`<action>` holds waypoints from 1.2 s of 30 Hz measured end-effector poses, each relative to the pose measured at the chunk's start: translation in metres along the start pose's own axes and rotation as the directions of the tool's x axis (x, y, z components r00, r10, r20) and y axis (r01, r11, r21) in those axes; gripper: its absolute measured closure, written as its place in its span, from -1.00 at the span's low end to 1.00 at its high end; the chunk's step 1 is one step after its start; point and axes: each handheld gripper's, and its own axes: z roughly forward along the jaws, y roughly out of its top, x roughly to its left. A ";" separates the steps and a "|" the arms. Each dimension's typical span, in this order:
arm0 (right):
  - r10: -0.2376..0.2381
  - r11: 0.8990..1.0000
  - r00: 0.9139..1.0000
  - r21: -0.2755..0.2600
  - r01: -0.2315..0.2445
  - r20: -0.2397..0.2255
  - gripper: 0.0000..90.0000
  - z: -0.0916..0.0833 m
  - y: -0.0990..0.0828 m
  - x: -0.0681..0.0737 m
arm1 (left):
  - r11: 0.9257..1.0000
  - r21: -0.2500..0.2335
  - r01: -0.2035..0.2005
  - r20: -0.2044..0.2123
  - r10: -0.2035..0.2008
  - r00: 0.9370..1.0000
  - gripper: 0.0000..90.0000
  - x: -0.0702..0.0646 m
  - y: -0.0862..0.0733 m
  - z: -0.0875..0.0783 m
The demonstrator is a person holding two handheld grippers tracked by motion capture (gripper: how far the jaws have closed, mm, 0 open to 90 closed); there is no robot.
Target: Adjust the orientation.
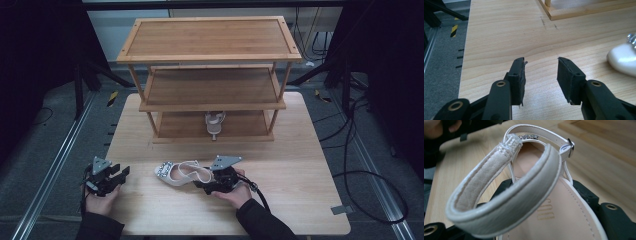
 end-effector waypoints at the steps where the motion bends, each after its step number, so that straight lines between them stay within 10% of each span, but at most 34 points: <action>1: 0.007 1.000 1.000 -0.011 -0.007 0.008 -0.07 -0.004 0.001 -0.001 | 1.000 0.000 0.000 0.000 0.000 1.000 0.26 0.000 0.000 0.000; 11: 0.040 0.995 0.993 -0.097 -0.029 0.110 -0.07 -0.051 0.006 -0.011 | 1.000 -0.002 0.004 -0.004 -0.004 1.000 0.26 0.000 0.000 -0.001; 18: 0.084 0.988 0.972 -0.147 -0.052 0.219 -0.07 -0.096 0.000 -0.025 | 1.000 -0.005 0.003 -0.003 -0.003 1.000 0.26 0.000 0.000 -0.001; 26: 0.165 0.975 0.907 -0.203 -0.090 0.386 -0.07 -0.137 -0.009 -0.054 | 1.000 -0.004 0.002 -0.006 -0.002 1.000 0.26 0.000 0.000 -0.001; 36: 0.212 0.969 0.828 -0.221 -0.110 0.519 -0.07 -0.146 -0.015 -0.074 | 1.000 0.000 -0.001 -0.008 0.001 1.000 0.26 -0.001 0.000 -0.001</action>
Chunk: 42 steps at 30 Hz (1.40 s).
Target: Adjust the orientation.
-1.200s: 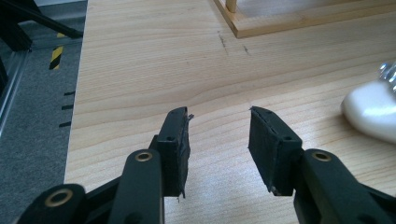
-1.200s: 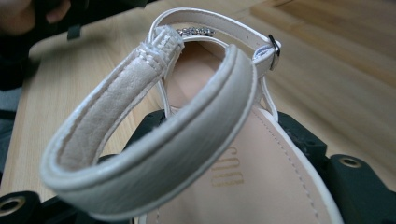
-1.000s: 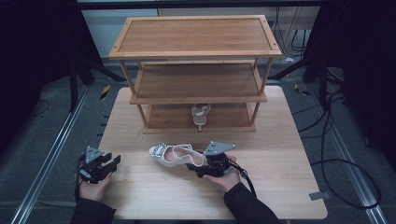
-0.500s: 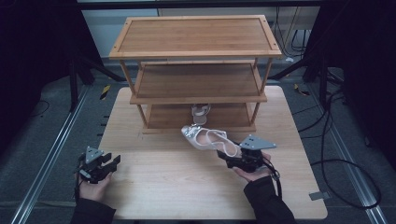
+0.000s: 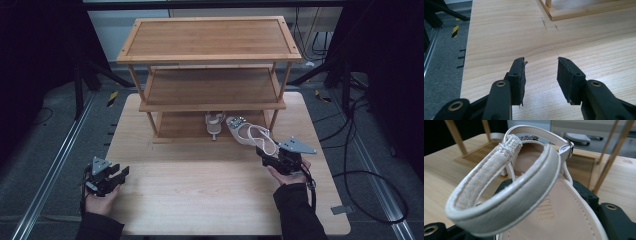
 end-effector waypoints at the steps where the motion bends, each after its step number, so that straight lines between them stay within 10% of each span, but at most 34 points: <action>1: -0.001 1.000 1.000 0.003 0.001 0.015 -0.07 0.003 0.000 -0.001 | 1.000 0.000 0.000 0.000 0.000 1.000 0.26 0.000 0.000 0.000; 8: 0.052 0.999 0.994 0.010 -0.053 0.099 -0.07 0.031 -0.002 -0.002 | 1.000 0.000 0.004 0.001 -0.004 1.000 0.26 0.000 0.000 0.000; 17: 0.118 0.992 0.964 0.006 -0.123 0.237 -0.07 0.093 0.005 0.007 | 1.000 -0.002 0.007 0.006 -0.007 1.000 0.26 0.000 0.000 0.000; 25: 0.157 0.987 0.949 -0.017 -0.158 0.273 -0.03 0.126 0.010 0.009 | 1.000 0.000 0.008 0.006 -0.008 1.000 0.26 0.001 -0.001 0.000; 42: 0.117 0.986 0.958 0.089 -0.145 0.261 -0.09 0.125 -0.003 0.010 | 1.000 -0.001 0.002 0.007 -0.002 1.000 0.27 -0.001 0.000 0.000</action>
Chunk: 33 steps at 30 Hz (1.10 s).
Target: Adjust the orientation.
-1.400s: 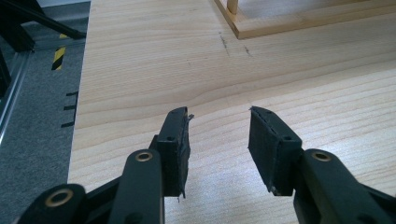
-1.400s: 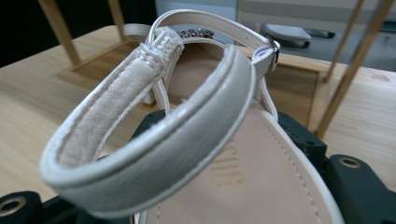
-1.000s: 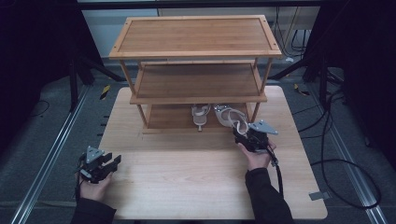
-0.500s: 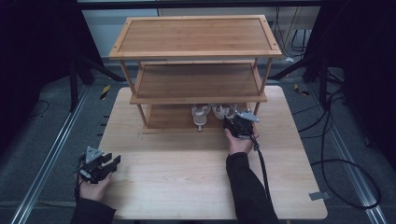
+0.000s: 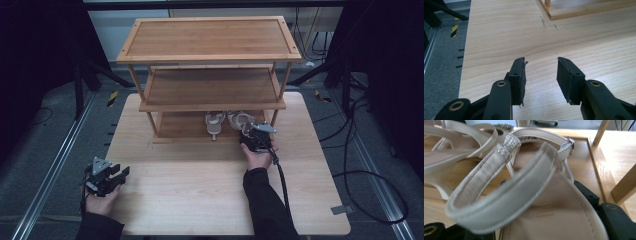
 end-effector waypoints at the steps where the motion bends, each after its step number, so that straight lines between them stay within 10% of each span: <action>1: 0.001 1.000 1.000 0.006 -0.001 -0.003 -0.09 0.000 -0.001 0.000 | 1.000 -0.001 0.001 0.000 -0.001 1.000 0.27 0.000 0.000 0.000; 10: 0.019 0.999 0.999 0.049 -0.018 -0.038 -0.12 -0.002 -0.009 -0.004 | 1.000 0.002 -0.003 0.001 0.003 1.000 0.27 0.000 0.000 0.000; 17: -0.048 0.994 0.995 0.096 0.057 -0.092 -0.38 -0.010 -0.008 -0.006 | 1.000 0.001 0.001 0.000 -0.001 1.000 0.27 0.000 0.000 0.000; 23: -0.144 0.989 0.987 0.034 0.147 -0.076 -0.38 -0.037 -0.013 -0.005 | 1.000 0.001 -0.005 0.000 0.005 1.000 0.27 -0.001 0.000 0.000; 30: -0.125 0.986 0.988 0.101 0.133 -0.090 -0.12 -0.034 -0.033 -0.006 | 1.000 0.002 -0.005 0.000 0.005 1.000 0.27 -0.002 0.000 0.000; 33: -0.121 0.987 0.989 0.094 0.128 -0.085 0.32 -0.027 -0.035 -0.007 | 1.000 0.003 -0.006 0.000 0.006 1.000 0.28 -0.001 0.000 0.000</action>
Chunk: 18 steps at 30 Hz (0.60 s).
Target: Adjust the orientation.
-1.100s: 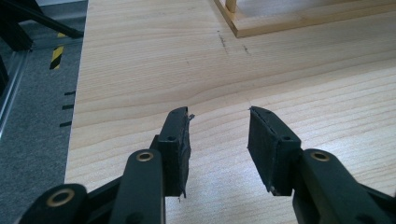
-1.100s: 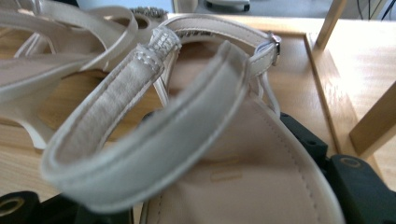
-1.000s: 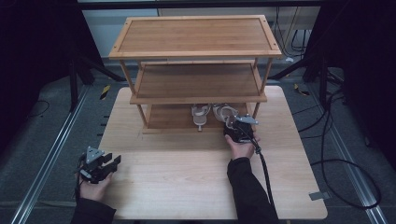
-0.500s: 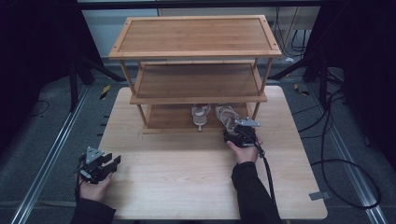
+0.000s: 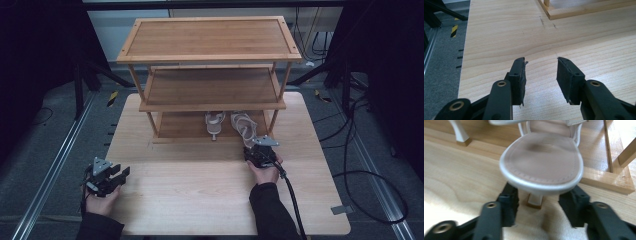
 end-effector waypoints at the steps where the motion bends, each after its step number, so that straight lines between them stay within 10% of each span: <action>1: 0.011 1.000 1.000 -0.005 -0.011 -0.004 0.40 0.001 0.001 0.000 | 1.000 0.000 0.000 0.000 0.000 1.000 0.28 0.000 0.000 0.000; 18: 0.019 0.999 1.000 -0.029 -0.019 -0.019 0.71 0.017 0.017 0.009 | 1.000 -0.001 -0.001 0.002 0.001 1.000 0.29 0.000 0.000 0.000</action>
